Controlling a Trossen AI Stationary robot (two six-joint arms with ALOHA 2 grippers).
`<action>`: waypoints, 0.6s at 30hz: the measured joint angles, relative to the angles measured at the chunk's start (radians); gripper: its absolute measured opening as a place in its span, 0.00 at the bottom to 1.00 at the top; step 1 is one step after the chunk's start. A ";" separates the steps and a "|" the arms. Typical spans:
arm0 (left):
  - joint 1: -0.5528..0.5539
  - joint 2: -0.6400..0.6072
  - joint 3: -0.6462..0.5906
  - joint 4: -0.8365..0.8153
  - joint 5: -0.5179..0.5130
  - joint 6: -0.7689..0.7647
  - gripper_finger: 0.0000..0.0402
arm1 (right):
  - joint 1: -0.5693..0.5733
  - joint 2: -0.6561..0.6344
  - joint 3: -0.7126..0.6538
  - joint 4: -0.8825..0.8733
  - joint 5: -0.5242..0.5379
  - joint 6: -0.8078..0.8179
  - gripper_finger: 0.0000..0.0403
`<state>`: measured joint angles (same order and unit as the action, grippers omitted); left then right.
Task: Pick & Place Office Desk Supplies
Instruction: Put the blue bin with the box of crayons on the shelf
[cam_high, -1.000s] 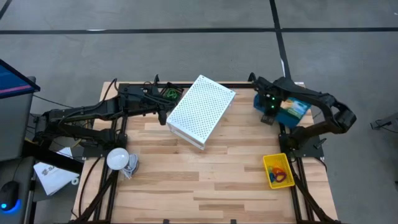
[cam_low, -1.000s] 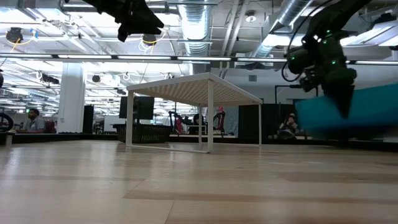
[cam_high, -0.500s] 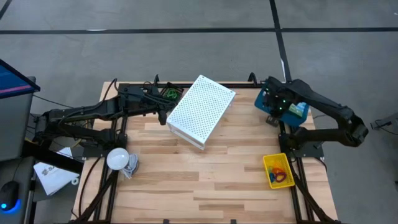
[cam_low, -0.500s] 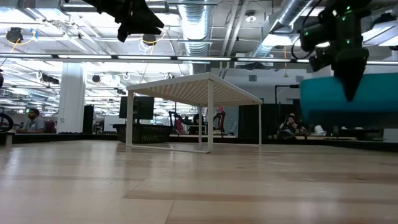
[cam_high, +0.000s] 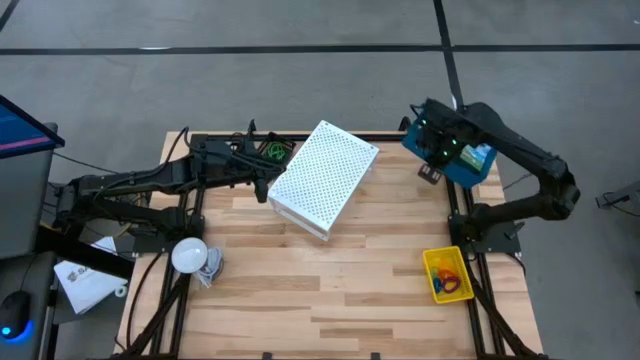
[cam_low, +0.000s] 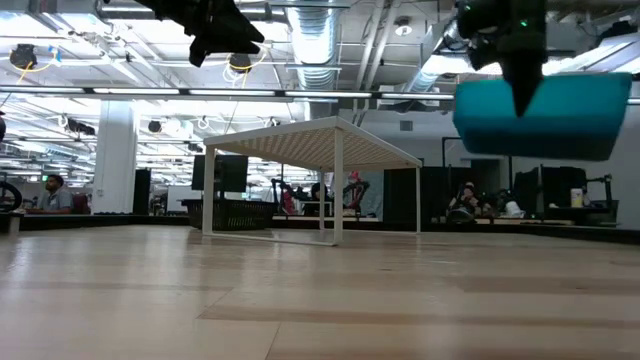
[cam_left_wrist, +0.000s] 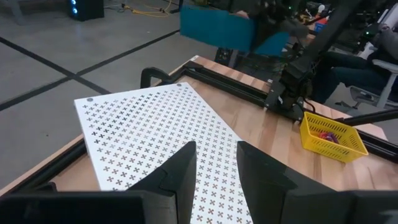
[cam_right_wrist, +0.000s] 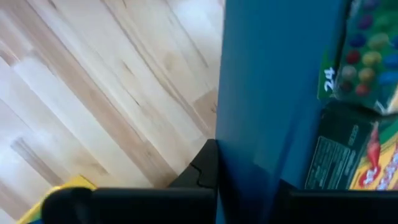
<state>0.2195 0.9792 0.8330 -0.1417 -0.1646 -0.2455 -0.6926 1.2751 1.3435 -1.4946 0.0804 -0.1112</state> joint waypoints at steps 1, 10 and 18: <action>0.000 0.000 0.000 0.000 0.000 0.000 0.28 | 0.007 0.027 0.040 -0.013 0.001 0.012 0.00; -0.024 -0.018 0.000 -0.014 0.004 0.010 0.28 | 0.075 0.266 0.403 -0.074 -0.001 0.126 0.00; -0.045 -0.082 -0.001 -0.102 0.002 0.009 0.28 | 0.158 0.444 0.572 -0.076 -0.027 0.229 0.00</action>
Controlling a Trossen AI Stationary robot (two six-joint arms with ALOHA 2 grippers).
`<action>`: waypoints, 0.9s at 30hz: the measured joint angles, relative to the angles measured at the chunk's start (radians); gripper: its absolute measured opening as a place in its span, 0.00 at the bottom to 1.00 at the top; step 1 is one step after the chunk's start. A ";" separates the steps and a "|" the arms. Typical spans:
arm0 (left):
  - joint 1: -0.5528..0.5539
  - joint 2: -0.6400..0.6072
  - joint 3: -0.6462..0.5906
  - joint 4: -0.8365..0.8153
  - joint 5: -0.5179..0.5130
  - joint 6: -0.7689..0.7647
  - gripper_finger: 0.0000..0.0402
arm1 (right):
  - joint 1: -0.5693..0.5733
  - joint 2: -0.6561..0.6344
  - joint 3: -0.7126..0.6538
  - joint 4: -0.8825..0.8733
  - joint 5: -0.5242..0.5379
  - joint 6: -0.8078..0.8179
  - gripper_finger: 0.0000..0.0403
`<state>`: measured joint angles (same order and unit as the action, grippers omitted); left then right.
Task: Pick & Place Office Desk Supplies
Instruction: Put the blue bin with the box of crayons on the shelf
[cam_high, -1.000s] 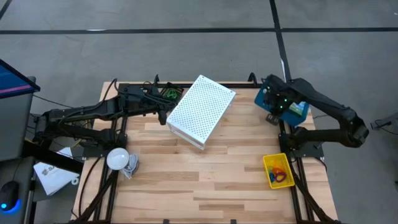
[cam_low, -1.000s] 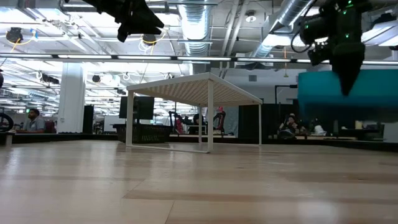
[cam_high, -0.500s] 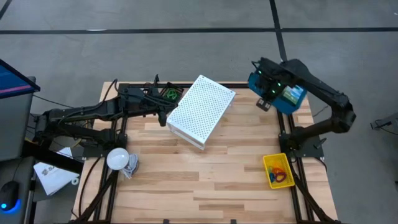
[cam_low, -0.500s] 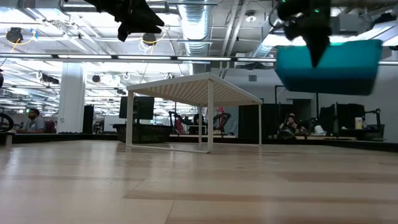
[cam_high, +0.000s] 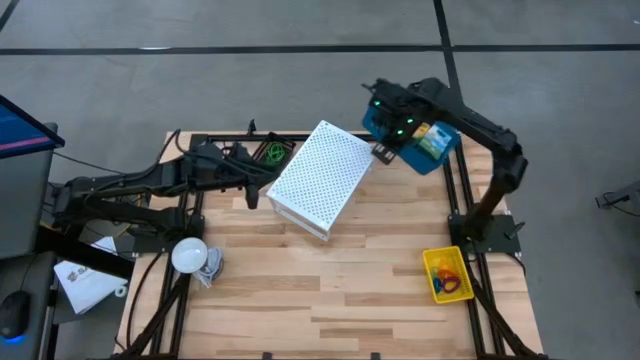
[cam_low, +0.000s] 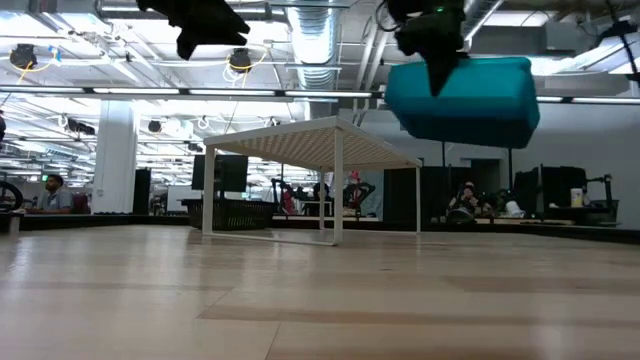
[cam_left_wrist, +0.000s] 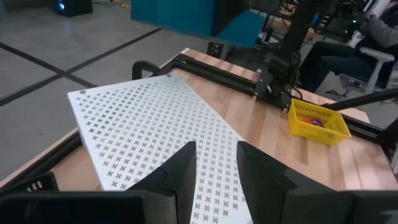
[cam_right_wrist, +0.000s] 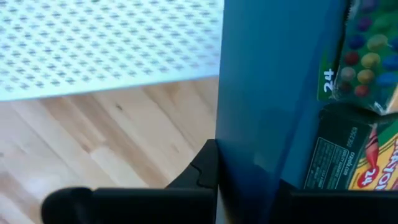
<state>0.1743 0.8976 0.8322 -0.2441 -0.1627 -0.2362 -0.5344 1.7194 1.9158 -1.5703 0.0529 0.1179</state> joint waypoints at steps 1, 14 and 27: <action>0.000 -0.010 0.000 -0.008 0.000 0.000 0.28 | 0.013 0.017 0.006 0.000 -0.001 0.008 0.00; -0.001 -0.134 0.000 -0.093 -0.002 -0.007 0.28 | 0.144 0.234 0.209 0.001 0.004 0.109 0.00; -0.029 -0.165 0.001 -0.146 0.002 -0.008 0.28 | 0.203 0.345 0.438 -0.002 -0.013 0.179 0.00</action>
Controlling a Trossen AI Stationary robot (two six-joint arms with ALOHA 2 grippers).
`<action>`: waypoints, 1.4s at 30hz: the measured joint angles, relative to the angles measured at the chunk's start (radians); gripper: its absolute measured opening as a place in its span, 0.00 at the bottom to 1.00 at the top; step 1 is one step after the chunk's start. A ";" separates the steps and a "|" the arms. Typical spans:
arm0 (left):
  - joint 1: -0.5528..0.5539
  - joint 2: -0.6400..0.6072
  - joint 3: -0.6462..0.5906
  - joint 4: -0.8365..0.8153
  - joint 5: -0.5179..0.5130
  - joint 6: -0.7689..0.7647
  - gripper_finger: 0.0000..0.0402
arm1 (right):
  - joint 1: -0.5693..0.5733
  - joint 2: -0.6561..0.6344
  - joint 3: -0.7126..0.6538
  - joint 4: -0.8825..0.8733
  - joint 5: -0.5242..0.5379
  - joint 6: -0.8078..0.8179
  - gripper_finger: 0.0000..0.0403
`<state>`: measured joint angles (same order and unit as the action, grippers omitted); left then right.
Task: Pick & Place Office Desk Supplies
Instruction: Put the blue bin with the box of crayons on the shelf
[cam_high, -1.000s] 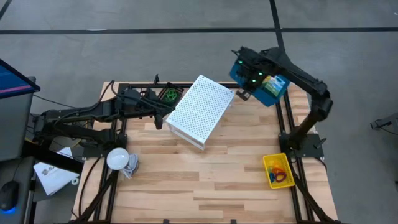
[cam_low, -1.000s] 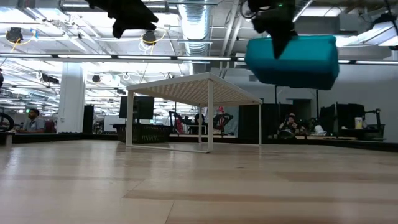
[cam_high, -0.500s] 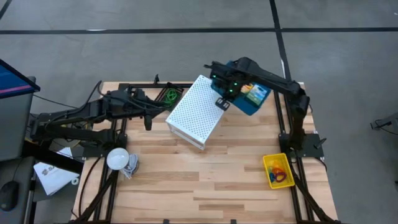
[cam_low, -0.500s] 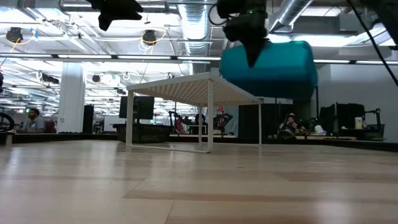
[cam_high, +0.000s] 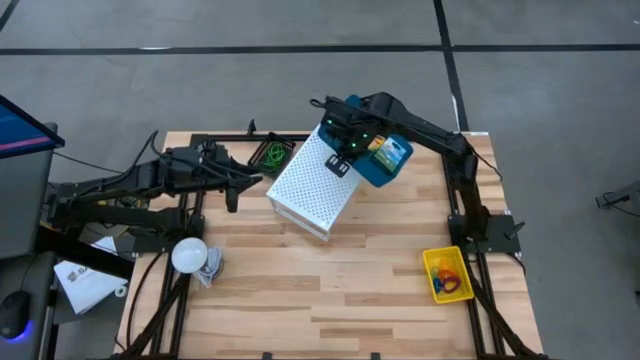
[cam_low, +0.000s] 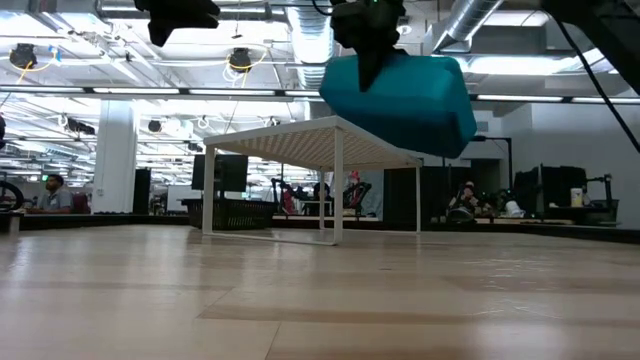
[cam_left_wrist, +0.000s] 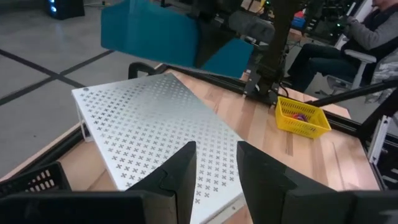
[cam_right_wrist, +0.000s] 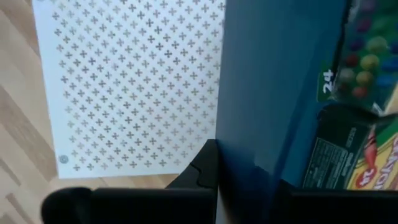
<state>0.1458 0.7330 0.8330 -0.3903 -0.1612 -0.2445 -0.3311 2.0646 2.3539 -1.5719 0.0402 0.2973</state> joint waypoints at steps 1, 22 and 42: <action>-0.005 0.000 0.000 -0.001 0.000 0.000 0.28 | 0.005 0.000 0.002 -0.001 -0.003 0.005 0.00; -0.038 0.001 0.000 -0.049 -0.004 -0.041 0.28 | 0.227 -0.032 0.001 0.000 0.079 -0.321 0.00; -0.146 0.001 0.000 -0.051 -0.119 -0.143 0.28 | 0.320 -0.152 0.001 -0.002 0.170 -1.060 0.00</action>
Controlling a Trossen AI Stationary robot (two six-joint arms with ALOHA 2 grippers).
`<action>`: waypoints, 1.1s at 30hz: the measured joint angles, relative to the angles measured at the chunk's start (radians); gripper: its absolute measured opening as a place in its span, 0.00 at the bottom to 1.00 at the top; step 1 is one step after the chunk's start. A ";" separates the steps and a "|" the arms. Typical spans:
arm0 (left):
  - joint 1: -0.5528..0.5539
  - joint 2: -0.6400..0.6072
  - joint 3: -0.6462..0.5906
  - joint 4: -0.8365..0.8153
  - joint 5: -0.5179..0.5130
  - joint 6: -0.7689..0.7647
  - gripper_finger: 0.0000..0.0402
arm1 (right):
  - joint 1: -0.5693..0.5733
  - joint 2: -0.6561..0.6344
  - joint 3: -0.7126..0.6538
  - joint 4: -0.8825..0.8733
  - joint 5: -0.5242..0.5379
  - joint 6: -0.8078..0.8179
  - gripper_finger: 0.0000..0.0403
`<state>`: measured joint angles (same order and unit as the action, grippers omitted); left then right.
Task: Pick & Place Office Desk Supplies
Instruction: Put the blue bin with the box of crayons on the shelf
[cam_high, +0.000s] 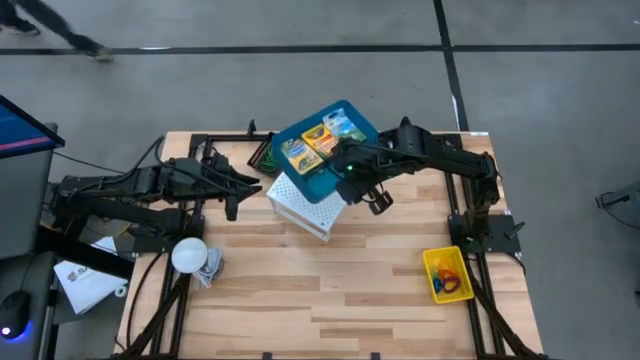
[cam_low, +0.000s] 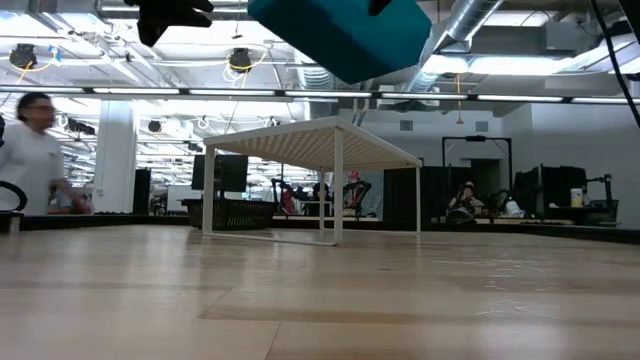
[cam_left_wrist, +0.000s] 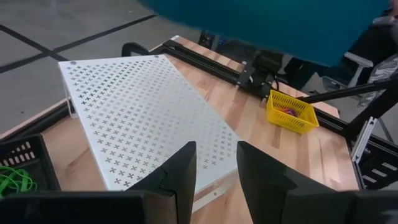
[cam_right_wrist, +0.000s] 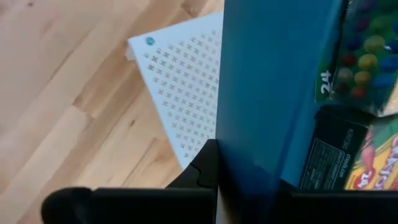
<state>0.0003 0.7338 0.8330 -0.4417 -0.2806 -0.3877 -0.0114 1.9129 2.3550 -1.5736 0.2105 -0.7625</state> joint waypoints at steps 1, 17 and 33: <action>-0.007 0.000 0.000 0.000 -0.007 -0.007 0.28 | -0.007 0.000 0.000 -0.001 -0.012 -0.007 0.00; -0.131 -0.021 0.001 0.058 -0.024 -0.010 0.28 | -0.047 0.005 -0.192 0.004 -0.065 -0.169 0.00; -0.134 -0.024 0.001 0.079 -0.030 0.016 0.28 | -0.058 0.007 -0.397 0.113 -0.082 -0.160 0.00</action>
<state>-0.1337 0.7094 0.8337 -0.3626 -0.3104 -0.3721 -0.0691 1.9202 1.9575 -1.4609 0.1285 -0.9220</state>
